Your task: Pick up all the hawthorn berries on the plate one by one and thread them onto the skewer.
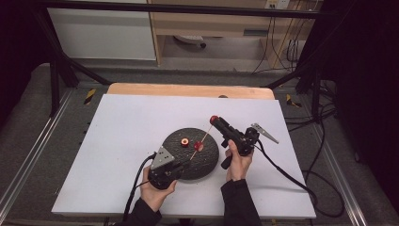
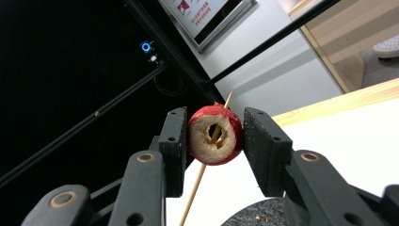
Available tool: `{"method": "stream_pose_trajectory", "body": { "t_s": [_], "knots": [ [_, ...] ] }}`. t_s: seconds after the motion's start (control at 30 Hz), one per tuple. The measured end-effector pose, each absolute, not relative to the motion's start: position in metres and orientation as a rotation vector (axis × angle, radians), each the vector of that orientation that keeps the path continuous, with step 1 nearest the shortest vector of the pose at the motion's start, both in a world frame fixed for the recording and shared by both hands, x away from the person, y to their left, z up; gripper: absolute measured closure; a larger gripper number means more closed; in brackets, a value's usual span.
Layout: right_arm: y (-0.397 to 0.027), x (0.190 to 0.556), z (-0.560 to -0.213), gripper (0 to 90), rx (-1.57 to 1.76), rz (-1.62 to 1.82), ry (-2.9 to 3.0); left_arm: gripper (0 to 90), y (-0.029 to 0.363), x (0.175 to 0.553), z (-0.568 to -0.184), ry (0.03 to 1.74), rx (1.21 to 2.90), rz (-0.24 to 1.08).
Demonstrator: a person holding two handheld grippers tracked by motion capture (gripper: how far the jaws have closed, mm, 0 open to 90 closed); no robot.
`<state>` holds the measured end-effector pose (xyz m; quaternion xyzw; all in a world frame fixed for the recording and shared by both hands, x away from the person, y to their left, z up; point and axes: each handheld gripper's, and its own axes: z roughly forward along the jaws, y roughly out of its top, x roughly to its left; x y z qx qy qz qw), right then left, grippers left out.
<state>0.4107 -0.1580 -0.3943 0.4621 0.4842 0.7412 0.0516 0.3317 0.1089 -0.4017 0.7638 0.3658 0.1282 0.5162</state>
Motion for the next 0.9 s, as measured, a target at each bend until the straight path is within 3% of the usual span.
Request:
{"method": "stream_pose_trajectory", "body": {
  "t_s": [0.9],
  "knots": [
    [-0.147,0.400,-0.408,60.8,1.400,2.160,1.669,88.3,0.099,0.355,-0.399,0.857,1.853,0.314]
  ]
}}
